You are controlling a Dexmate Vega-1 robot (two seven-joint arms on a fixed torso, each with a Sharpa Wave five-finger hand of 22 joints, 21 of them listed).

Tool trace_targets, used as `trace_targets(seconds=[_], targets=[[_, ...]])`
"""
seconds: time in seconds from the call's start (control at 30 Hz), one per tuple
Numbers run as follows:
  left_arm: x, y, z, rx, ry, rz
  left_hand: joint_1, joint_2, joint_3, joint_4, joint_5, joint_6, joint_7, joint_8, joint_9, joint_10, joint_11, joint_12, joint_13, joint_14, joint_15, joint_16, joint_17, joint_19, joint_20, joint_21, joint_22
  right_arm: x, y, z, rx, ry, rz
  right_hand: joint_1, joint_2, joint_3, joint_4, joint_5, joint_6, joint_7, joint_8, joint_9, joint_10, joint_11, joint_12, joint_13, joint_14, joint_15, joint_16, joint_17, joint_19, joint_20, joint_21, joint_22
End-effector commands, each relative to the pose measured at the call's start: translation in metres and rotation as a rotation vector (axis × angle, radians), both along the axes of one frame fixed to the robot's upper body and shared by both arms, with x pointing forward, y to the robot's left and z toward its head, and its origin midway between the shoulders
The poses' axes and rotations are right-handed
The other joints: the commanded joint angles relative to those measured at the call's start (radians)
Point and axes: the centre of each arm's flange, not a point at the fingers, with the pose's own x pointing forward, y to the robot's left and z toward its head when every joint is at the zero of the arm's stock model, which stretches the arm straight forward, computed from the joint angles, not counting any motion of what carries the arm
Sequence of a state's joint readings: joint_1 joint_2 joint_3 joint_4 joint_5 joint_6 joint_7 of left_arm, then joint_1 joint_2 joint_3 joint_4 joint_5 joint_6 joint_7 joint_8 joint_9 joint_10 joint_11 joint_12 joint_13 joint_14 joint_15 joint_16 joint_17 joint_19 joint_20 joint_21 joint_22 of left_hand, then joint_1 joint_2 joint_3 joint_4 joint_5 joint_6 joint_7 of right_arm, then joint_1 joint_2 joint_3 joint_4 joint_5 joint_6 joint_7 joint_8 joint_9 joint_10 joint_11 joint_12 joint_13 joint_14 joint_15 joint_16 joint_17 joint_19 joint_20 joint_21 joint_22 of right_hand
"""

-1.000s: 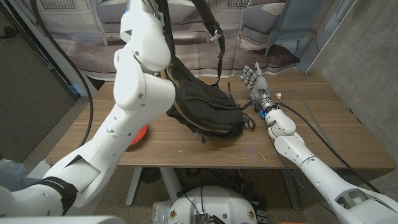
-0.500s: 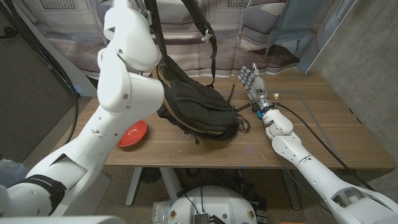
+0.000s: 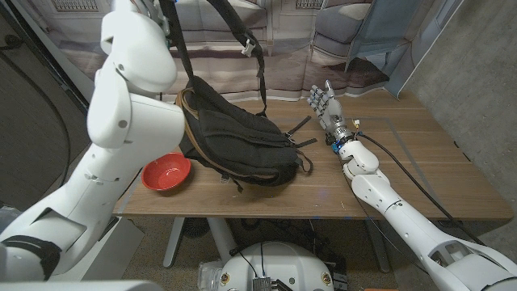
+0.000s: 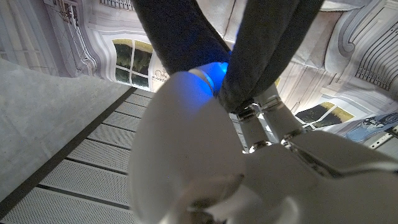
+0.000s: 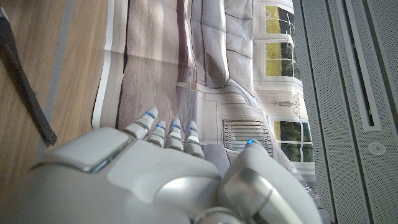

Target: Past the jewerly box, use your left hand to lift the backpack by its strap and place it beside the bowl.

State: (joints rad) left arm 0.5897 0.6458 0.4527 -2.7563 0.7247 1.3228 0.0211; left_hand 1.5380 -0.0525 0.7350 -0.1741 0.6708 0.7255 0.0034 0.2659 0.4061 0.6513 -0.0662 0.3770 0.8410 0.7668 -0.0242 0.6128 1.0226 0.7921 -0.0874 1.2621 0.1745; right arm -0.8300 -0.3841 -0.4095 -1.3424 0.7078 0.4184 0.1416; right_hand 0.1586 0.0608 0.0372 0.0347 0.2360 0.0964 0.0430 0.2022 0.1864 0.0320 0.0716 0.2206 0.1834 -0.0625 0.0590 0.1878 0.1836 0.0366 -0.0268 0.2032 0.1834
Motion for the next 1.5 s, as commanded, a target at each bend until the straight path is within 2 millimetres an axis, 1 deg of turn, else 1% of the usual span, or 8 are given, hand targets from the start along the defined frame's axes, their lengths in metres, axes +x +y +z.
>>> trace_targets(seconds=[0.03,0.33,0.6,0.63,0.8,1.1,1.27,1.5], targets=[[-0.005,0.026,-0.004,-0.043,0.019,0.011,0.003,0.006,0.006,0.0,0.0,0.009,-0.005,-0.001,0.005,0.007,-0.003,-0.003,0.002,0.06,-0.077,0.004,0.007,-0.007,-0.117,0.007,0.005,0.002,0.007,0.003,-0.015,0.008,0.0,0.003,0.009,-0.003,0.002,-0.004,0.008,-0.002,-0.004,0.003,0.01,0.003,-0.003,0.005,0.005,-0.002,0.0,0.002,0.005,-0.003,0.002,0.003],[-0.003,0.05,0.0,-0.054,0.044,-0.027,0.003,0.007,0.006,0.0,0.0,0.007,-0.006,-0.004,0.006,0.004,-0.005,-0.007,0.004,0.061,-0.078,0.002,0.004,-0.01,-0.118,0.009,0.004,0.003,0.011,0.004,-0.02,0.011,-0.002,0.003,0.009,-0.003,0.002,-0.005,0.008,-0.001,-0.004,0.003,0.008,0.002,-0.004,0.005,0.005,-0.002,0.0,0.002,0.005,-0.003,0.002,0.003],[0.004,0.063,-0.001,-0.081,0.068,-0.013,0.001,0.008,0.005,0.001,-0.001,0.005,-0.009,-0.008,0.007,0.002,-0.009,-0.011,0.006,0.059,-0.08,0.002,0.008,-0.015,-0.119,0.01,0.004,0.006,0.016,0.006,-0.023,0.017,-0.001,0.004,0.01,-0.004,0.001,-0.005,0.008,-0.001,-0.004,0.003,0.01,0.001,-0.003,0.005,0.005,-0.002,0.0,0.002,0.005,-0.003,0.002,0.003],[0.004,0.065,-0.001,-0.085,0.072,-0.017,0.001,0.008,0.005,0.001,-0.001,0.005,-0.009,-0.009,0.007,0.002,-0.007,-0.011,0.006,0.058,-0.081,0.002,0.008,-0.015,-0.119,0.01,0.004,0.006,0.017,0.006,-0.026,0.016,-0.001,0.004,0.01,-0.004,0.001,-0.005,0.008,-0.001,-0.004,0.003,0.01,0.001,-0.003,0.005,0.005,-0.002,0.0,0.002,0.005,-0.003,0.002,0.003],[0.007,0.074,0.0,-0.106,0.085,-0.019,0.0,0.009,0.005,0.001,-0.001,0.006,-0.01,-0.01,0.007,0.003,-0.013,-0.014,0.006,0.059,-0.081,0.001,0.008,-0.017,-0.118,0.012,0.005,0.008,0.02,0.006,-0.032,0.02,0.001,0.004,0.01,-0.004,0.001,-0.005,0.008,-0.001,-0.004,0.003,0.009,0.001,-0.004,0.005,0.005,-0.002,0.0,0.002,0.005,-0.004,0.002,0.003],[0.007,0.09,0.0,-0.146,0.078,-0.031,0.001,0.01,0.005,0.0,-0.002,0.005,-0.009,-0.013,0.009,0.002,-0.008,-0.017,0.008,0.059,-0.081,0.0,0.008,-0.02,-0.118,0.013,0.005,0.01,0.022,0.006,-0.027,0.021,0.001,0.005,0.011,-0.004,0.001,-0.005,0.008,-0.002,-0.004,0.003,0.006,0.002,-0.005,0.005,0.005,-0.002,0.0,0.002,0.005,-0.004,0.002,0.003],[0.006,0.1,-0.001,-0.171,0.089,-0.019,0.0,0.01,0.004,0.0,-0.003,0.005,-0.012,-0.014,0.009,0.003,-0.011,-0.02,0.007,0.058,-0.083,0.0,0.008,-0.021,-0.118,0.015,0.005,0.01,0.023,0.007,-0.021,0.023,0.0,0.005,0.012,-0.004,0.001,-0.005,0.008,-0.001,-0.005,0.003,0.008,0.002,-0.004,0.005,0.005,-0.002,0.0,0.002,0.005,-0.004,0.002,0.003],[0.003,0.111,-0.004,-0.2,0.095,-0.014,-0.001,0.011,0.003,0.0,-0.004,0.004,-0.01,-0.017,0.011,0.002,-0.011,-0.023,0.009,0.06,-0.081,-0.001,0.008,-0.024,-0.118,0.017,0.005,0.011,0.028,0.01,-0.022,0.016,0.005,0.005,0.012,-0.004,0.001,-0.005,0.008,-0.002,-0.004,0.003,0.008,0.002,-0.005,0.005,0.005,-0.002,0.0,0.002,0.005,-0.004,0.001,0.003]])
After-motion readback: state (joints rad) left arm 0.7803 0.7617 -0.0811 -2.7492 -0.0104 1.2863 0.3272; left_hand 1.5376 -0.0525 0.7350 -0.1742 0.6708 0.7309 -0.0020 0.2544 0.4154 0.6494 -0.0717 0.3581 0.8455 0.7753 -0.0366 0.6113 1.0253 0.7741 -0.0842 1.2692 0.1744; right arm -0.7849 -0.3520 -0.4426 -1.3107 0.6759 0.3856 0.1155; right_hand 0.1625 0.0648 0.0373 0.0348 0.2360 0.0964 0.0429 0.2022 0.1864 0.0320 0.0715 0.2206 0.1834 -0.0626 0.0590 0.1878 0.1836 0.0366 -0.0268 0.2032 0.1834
